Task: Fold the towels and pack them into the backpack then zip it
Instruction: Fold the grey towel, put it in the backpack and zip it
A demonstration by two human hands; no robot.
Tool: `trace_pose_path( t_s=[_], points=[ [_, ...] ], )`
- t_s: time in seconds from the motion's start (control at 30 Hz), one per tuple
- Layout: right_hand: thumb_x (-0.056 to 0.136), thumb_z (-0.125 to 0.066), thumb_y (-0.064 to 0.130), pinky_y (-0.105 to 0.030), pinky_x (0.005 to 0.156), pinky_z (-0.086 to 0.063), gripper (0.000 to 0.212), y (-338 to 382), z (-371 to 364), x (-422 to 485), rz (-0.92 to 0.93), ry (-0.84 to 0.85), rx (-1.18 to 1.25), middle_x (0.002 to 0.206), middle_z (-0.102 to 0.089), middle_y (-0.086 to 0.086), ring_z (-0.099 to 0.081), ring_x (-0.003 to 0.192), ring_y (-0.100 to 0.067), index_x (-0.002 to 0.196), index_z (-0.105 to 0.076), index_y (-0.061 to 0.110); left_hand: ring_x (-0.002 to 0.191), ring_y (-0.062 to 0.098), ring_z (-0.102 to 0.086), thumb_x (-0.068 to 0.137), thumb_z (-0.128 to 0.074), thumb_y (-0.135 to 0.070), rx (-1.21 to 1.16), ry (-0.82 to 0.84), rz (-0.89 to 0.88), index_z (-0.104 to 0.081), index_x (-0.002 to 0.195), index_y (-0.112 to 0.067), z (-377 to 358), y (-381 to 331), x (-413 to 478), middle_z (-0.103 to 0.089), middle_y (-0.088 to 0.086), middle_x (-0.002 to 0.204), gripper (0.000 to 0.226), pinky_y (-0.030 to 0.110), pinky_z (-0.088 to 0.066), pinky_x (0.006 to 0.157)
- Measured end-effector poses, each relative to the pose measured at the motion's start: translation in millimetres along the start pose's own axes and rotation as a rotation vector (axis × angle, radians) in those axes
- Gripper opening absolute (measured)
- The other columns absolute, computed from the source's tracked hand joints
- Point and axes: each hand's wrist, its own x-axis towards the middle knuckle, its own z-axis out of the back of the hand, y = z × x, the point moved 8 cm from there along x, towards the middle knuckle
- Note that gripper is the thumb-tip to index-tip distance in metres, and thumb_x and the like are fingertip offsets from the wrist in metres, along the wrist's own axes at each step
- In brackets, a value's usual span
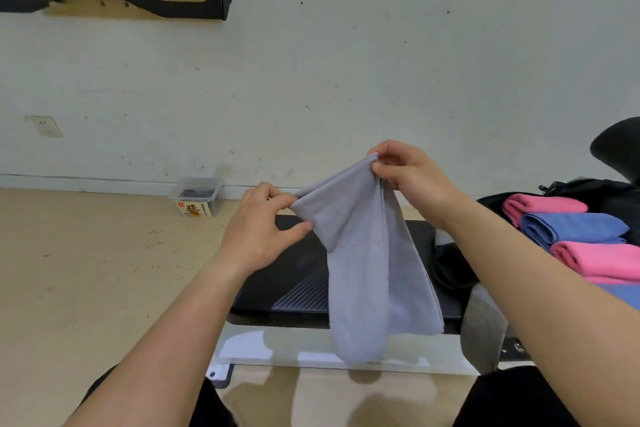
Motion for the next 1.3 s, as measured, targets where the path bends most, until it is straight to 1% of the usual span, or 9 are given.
trace_pose_path(
  t_s=[0.13, 0.27, 0.4, 0.53, 0.6, 0.8, 0.97, 1.2, 1.3],
  points=[
    [0.096, -0.054, 0.011, -0.029, 0.077, -0.043, 0.017, -4, 8, 8, -0.025, -0.124, -0.110, 0.081, -0.063, 0.003, -0.055, 0.076, -0.011, 0.086, -0.063, 0.021, 0.087, 0.004, -0.063, 0.081, -0.077, -0.028, -0.364, -0.084, 0.029, -0.068, 0.087, -0.021, 16, -13, -3, -0.066, -0.012, 0.091, 0.013, 0.025, -0.055, 0.077],
    [0.100, -0.047, 0.018, -0.028, 0.071, -0.041, 0.011, 15, 12, 5, -0.002, -0.243, -0.107, 0.081, -0.060, 0.004, -0.052, 0.072, -0.010, 0.099, -0.057, 0.017, 0.075, 0.011, -0.064, 0.083, -0.073, -0.012, -0.535, -0.159, 0.094, -0.057, 0.091, -0.019, 45, -32, 10, -0.065, -0.009, 0.087, 0.020, 0.028, -0.054, 0.067],
    [0.103, -0.038, 0.026, -0.033, 0.067, -0.041, 0.014, 41, 22, -4, 0.036, -0.308, -0.233, 0.091, -0.063, -0.004, -0.053, 0.074, -0.017, 0.109, -0.049, 0.020, 0.087, 0.016, -0.067, 0.087, -0.071, -0.016, -0.686, -0.172, 0.178, -0.052, 0.120, -0.030, 67, -53, 21, -0.068, -0.005, 0.105, 0.040, 0.032, -0.056, 0.080],
    [0.103, -0.039, 0.028, -0.032, 0.063, -0.041, 0.016, 52, 27, -22, 0.015, -0.259, -0.242, 0.074, -0.056, -0.001, -0.049, 0.067, -0.018, 0.109, -0.050, 0.019, 0.089, 0.010, -0.071, 0.093, -0.068, -0.025, -0.739, -0.184, 0.172, -0.068, 0.097, -0.027, 83, -71, 23, -0.075, -0.007, 0.094, 0.005, 0.029, -0.056, 0.081],
    [0.103, -0.041, 0.030, -0.032, 0.062, -0.043, 0.018, 54, 25, -30, 0.002, -0.202, -0.172, 0.072, -0.055, 0.001, -0.049, 0.065, -0.017, 0.110, -0.052, 0.018, 0.088, 0.010, -0.069, 0.094, -0.065, -0.028, -0.747, -0.239, 0.201, -0.071, 0.095, -0.021, 90, -71, 22, -0.074, -0.005, 0.092, 0.009, 0.027, -0.053, 0.078],
    [0.103, -0.043, 0.032, -0.030, 0.062, -0.043, 0.020, 38, 32, -24, -0.036, -0.264, -0.144, 0.080, -0.060, -0.001, -0.054, 0.072, -0.016, 0.111, -0.053, 0.018, 0.087, 0.008, -0.063, 0.095, -0.063, -0.030, -0.560, -0.286, 0.176, -0.065, 0.102, -0.021, 77, -68, 29, -0.068, -0.008, 0.097, 0.012, 0.021, -0.046, 0.071],
    [0.102, -0.036, 0.037, -0.038, 0.068, -0.045, 0.024, -33, 21, -2, -0.122, -0.258, -0.680, 0.091, -0.062, -0.004, -0.057, 0.082, -0.029, 0.112, -0.049, 0.019, 0.076, 0.008, -0.053, 0.098, -0.057, -0.030, -0.158, -0.124, 0.115, -0.055, 0.107, -0.022, 11, -43, 41, -0.054, -0.012, 0.081, 0.012, 0.023, -0.037, 0.062],
    [0.102, -0.043, 0.021, -0.032, 0.047, -0.051, 0.010, -134, -2, 32, -0.289, -0.290, -0.263, 0.074, -0.065, -0.012, -0.065, 0.050, -0.027, 0.105, -0.049, 0.014, 0.086, 0.022, -0.057, 0.097, -0.056, -0.036, -0.066, -0.048, 0.211, -0.055, 0.111, -0.025, -65, 18, 71, -0.058, -0.004, 0.090, 0.018, 0.035, -0.046, 0.070],
    [0.102, -0.044, 0.022, -0.037, 0.046, -0.056, 0.010, -155, -5, 52, -0.321, -0.304, -0.153, 0.080, -0.062, -0.009, -0.070, 0.056, -0.030, 0.105, -0.050, 0.015, 0.087, 0.023, -0.057, 0.098, -0.053, -0.037, -0.040, -0.040, 0.228, -0.054, 0.112, -0.026, -87, 38, 92, -0.059, -0.003, 0.093, 0.018, 0.036, -0.044, 0.071]
  ],
)
